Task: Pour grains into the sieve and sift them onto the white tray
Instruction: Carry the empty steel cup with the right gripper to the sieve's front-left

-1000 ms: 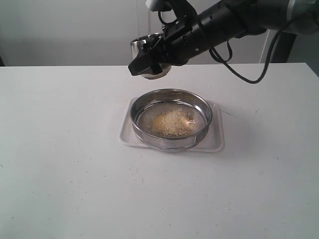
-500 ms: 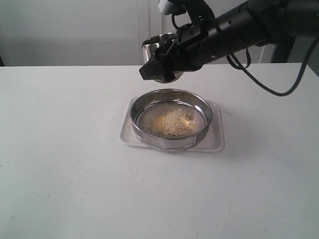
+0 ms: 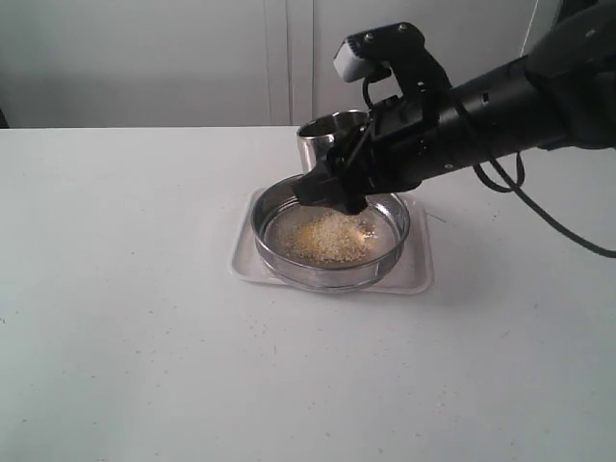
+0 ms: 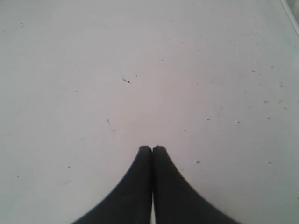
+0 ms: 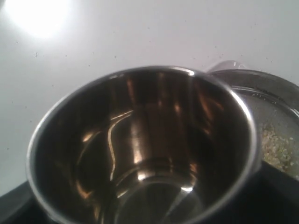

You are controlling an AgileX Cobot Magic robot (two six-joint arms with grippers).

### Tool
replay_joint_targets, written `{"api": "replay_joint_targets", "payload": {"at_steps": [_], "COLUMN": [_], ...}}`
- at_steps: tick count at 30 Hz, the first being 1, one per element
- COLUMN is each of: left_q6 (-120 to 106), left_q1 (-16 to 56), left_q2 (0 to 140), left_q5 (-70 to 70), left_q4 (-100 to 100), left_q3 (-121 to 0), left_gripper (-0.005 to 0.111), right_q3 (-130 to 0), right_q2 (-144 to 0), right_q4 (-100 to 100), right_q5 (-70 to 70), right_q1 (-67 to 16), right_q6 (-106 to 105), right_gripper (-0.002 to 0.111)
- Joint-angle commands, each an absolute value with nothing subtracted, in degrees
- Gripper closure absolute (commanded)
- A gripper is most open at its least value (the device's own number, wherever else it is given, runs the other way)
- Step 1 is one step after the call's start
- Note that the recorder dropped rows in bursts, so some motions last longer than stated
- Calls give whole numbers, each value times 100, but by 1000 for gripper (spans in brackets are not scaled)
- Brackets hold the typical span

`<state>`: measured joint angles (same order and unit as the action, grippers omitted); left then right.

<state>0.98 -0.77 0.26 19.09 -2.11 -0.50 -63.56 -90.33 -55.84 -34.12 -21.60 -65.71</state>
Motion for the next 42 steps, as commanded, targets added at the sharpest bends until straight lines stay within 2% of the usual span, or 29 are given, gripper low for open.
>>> {"api": "replay_joint_targets", "payload": {"at_steps": [1,11,16,28,34,42], "left_q6": [108,108,108,108,108,108], "left_q1": [-100,-100,-100,-100,-100,-100], "left_q2": [0,0,0,0,0,0], "left_q5": [1927,1927,1927,1927,1927,1927], "left_q4": [-244,-244,-244,-244,-244,-244], "left_q3": [0,0,0,0,0,0], "left_gripper": [107,107,107,107,107,107], "right_q3": [-5887,-4740,-4728,-4728,-4728,-4644], "right_q2": [-8646,-7815,-7810,-7810,-7810,-7810], "right_q4": [-5693,-5681,-5681,-5647,-4256,-2788], "right_q5": [-3182,-2088,-3235,-3789,-2863,-1724], "right_q1": [-2112,-2099,-2099,-2099,-2387,-3122], "right_q6": [-6703,-6582,-6577,-6525,-4583,-3009], "right_gripper": [108,108,108,108,108,108]}}
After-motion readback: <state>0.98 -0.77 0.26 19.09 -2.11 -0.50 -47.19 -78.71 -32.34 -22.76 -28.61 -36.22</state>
